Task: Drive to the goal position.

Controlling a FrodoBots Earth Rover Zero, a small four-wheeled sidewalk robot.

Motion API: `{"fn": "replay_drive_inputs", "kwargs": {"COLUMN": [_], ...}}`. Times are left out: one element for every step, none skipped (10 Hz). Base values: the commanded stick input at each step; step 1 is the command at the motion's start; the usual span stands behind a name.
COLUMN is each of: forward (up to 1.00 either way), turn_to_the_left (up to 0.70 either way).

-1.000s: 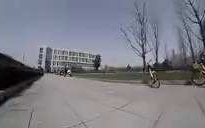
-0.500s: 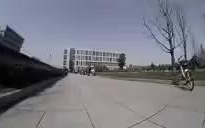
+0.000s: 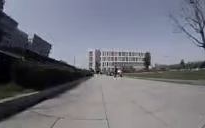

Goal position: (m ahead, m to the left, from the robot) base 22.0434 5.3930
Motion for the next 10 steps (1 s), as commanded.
{"fn": "replay_drive_inputs", "kwargs": {"forward": [0.70, 0.70, 0.70, 0.70, 0.70, 0.70, 0.70, 0.70, 0.70, 0.70], "turn_to_the_left": [0.00, 0.00, -0.07, -0.23, -0.35, -0.35, -0.21, 0.00, 0.00, 0.00]}}
